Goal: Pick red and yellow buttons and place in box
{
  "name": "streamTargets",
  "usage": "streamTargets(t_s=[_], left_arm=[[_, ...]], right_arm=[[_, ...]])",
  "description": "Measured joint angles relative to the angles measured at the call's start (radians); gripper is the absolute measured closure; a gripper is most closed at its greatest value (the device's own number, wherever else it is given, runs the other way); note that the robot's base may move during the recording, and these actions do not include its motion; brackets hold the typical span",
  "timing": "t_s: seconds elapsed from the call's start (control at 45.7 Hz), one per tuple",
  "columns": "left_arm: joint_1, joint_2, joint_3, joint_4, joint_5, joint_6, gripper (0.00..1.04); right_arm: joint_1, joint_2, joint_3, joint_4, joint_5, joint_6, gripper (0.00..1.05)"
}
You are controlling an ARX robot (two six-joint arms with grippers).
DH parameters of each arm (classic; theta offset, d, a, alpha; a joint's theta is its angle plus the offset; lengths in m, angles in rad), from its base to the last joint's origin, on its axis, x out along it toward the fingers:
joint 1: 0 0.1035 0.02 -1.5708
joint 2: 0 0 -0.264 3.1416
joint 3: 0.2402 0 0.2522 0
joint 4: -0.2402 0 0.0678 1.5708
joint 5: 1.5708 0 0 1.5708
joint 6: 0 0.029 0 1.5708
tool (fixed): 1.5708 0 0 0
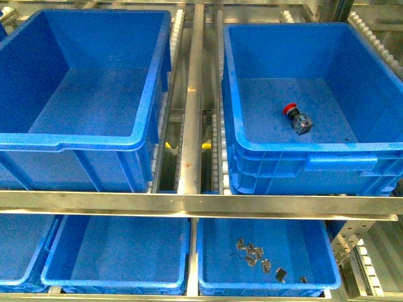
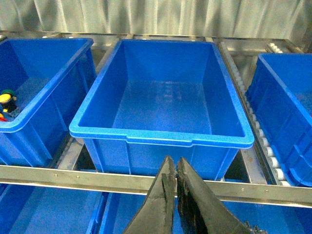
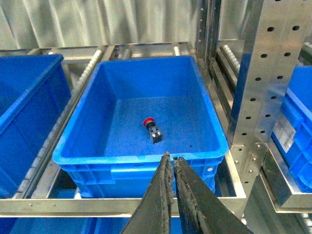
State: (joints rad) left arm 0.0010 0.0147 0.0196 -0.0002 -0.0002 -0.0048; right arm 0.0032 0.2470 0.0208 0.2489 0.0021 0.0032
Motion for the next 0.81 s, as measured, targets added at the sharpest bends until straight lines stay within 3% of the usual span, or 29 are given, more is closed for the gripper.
streamTargets(t_s=[0.219,0.306,0.678,0.81], left_arm=[[0.0,0.0,0.0,0.0,0.0,0.0,1.03],[0.0,0.0,0.0,0.0,0.0,0.0,1.03],[0.0,0.0,0.0,0.0,0.0,0.0,1.03],[0.0,0.0,0.0,0.0,0.0,0.0,1.03]], right_arm=[[0.0,-0.066,0.0,-0.068,0.0,0.0,1.02],[0.0,-0.202,0.0,-0.233,0.0,0.0,1.02],[0.0,-0.242,0.0,-0.247,-0.002,-0.001,1.02],[0.0,-0.242,0.0,-0.247,-0.002,0.0,0.78]])
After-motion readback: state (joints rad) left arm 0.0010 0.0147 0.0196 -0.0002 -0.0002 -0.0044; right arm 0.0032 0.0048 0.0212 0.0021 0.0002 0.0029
